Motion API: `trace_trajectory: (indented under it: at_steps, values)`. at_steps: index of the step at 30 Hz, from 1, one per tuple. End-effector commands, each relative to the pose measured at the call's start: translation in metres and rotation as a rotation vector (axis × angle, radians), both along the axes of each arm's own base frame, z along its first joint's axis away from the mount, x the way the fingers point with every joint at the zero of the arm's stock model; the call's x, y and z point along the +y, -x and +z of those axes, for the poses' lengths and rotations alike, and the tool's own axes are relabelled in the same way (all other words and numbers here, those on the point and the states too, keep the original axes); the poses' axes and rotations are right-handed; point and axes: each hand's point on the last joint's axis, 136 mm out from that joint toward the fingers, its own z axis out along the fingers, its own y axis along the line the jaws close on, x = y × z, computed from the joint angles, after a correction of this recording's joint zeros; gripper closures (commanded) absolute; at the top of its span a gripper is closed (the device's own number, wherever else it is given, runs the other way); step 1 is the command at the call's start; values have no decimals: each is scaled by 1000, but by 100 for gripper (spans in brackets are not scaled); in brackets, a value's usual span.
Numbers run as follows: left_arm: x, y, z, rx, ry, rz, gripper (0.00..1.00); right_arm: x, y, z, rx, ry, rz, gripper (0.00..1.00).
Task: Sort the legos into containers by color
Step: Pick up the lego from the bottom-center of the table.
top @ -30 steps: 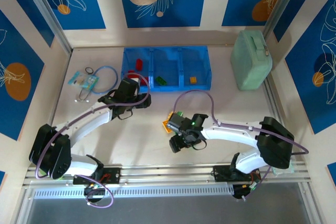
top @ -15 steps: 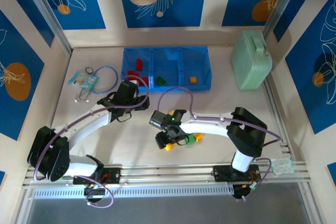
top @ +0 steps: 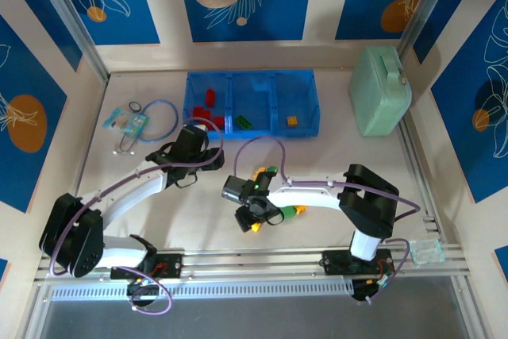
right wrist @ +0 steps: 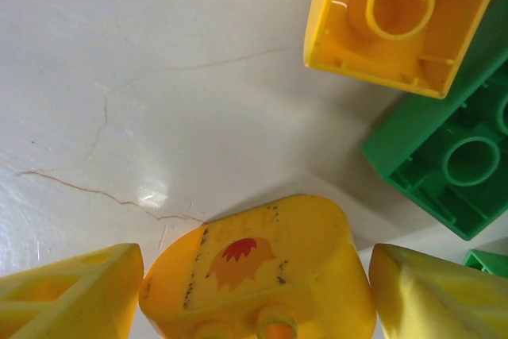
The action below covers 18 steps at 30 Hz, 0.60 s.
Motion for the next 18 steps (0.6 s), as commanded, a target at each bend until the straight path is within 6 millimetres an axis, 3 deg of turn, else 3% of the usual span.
trace_trajectory:
  at_steps: [1, 11, 18]
  values:
    - [0, 3, 1, -3, 9, 5, 26, -10, 6, -3, 7, 30, -5, 26]
    - [2, 6, 1, -3, 15, 14, 26, -8, 13, -13, 33, 36, 7, 25]
    - [2, 5, 6, -12, 18, 15, 26, -5, 11, -6, 17, 16, 7, 21]
